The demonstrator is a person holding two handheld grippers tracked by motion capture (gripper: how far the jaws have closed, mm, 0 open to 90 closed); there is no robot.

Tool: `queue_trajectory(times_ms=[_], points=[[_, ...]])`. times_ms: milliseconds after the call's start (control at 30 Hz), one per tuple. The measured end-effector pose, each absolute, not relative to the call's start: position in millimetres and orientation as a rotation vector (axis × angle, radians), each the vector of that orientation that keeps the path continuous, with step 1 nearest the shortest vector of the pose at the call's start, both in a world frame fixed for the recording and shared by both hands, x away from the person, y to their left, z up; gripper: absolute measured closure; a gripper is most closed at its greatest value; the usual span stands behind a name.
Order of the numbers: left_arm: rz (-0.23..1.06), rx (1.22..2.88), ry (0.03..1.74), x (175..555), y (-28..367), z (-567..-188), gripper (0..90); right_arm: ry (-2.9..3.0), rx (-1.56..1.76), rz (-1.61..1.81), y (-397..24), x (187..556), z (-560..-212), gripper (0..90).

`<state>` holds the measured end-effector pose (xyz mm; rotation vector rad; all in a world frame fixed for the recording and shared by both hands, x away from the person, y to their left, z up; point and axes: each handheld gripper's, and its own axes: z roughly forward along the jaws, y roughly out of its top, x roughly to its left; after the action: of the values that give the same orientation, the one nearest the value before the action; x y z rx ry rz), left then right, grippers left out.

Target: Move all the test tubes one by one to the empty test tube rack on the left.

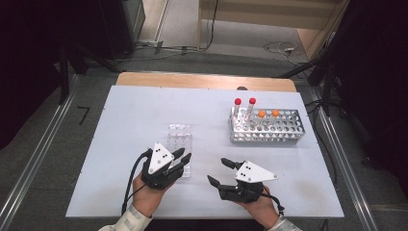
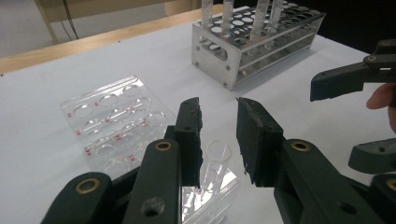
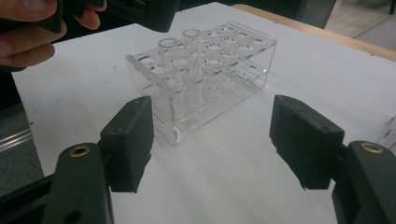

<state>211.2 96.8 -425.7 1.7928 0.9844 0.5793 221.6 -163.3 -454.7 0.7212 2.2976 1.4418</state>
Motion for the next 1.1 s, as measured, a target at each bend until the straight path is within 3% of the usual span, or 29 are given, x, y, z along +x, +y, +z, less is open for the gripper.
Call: queue_trajectory(times_ms=[200, 400, 500, 1100], points=[[0.575, 1.754, 1.004, 211.2, 98.8, -424.0, 58.6, 2.271, 0.740, 1.433, -169.4, 227.1, -453.0, 29.3], [0.595, 1.707, 1.073, 214.0, 102.2, -424.6, 34.7, 2.222, 0.828, 1.405, -183.4, 242.7, -452.4, 29.2], [0.600, 1.697, 1.090, 215.1, 102.9, -425.6, 27.3, 2.174, 0.871, 1.389, -194.5, 252.4, -450.1, 29.3], [0.619, 1.666, 1.117, 216.8, 105.8, -426.2, 26.4, 1.884, 1.156, 1.251, -268.6, 311.1, -443.2, 30.1]])
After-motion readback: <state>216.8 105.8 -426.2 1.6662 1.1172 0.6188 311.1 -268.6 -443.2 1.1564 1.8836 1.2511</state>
